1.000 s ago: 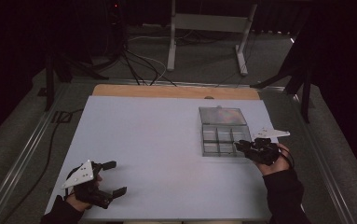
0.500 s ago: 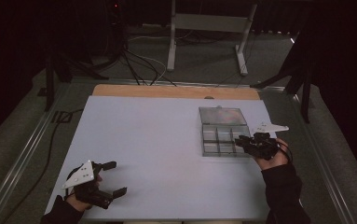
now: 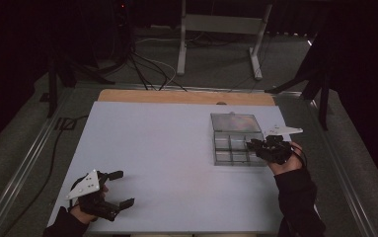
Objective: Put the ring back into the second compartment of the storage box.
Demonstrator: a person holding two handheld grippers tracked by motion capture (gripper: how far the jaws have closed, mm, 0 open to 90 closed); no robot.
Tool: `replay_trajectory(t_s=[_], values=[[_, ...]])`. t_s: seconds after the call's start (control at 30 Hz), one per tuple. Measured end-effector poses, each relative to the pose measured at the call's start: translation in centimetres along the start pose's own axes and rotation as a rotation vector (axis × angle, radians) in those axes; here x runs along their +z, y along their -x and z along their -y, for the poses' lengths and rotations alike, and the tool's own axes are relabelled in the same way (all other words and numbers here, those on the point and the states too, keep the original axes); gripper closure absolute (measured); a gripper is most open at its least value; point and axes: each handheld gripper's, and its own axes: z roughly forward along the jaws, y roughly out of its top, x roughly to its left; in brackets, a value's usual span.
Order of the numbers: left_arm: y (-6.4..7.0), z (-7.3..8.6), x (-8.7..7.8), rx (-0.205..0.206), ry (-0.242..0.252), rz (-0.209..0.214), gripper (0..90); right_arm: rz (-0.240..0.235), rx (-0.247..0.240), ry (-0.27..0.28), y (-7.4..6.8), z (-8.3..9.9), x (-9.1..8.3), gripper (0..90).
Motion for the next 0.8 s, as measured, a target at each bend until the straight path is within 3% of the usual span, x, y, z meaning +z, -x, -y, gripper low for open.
replay_trajectory(t_s=[0.8], values=[[0.0, 0.0, 0.0, 0.003, -0.006, -0.004, 0.4, 0.017, 0.03, -0.031, 0.7, -1.0, 2.8, 71.6]])
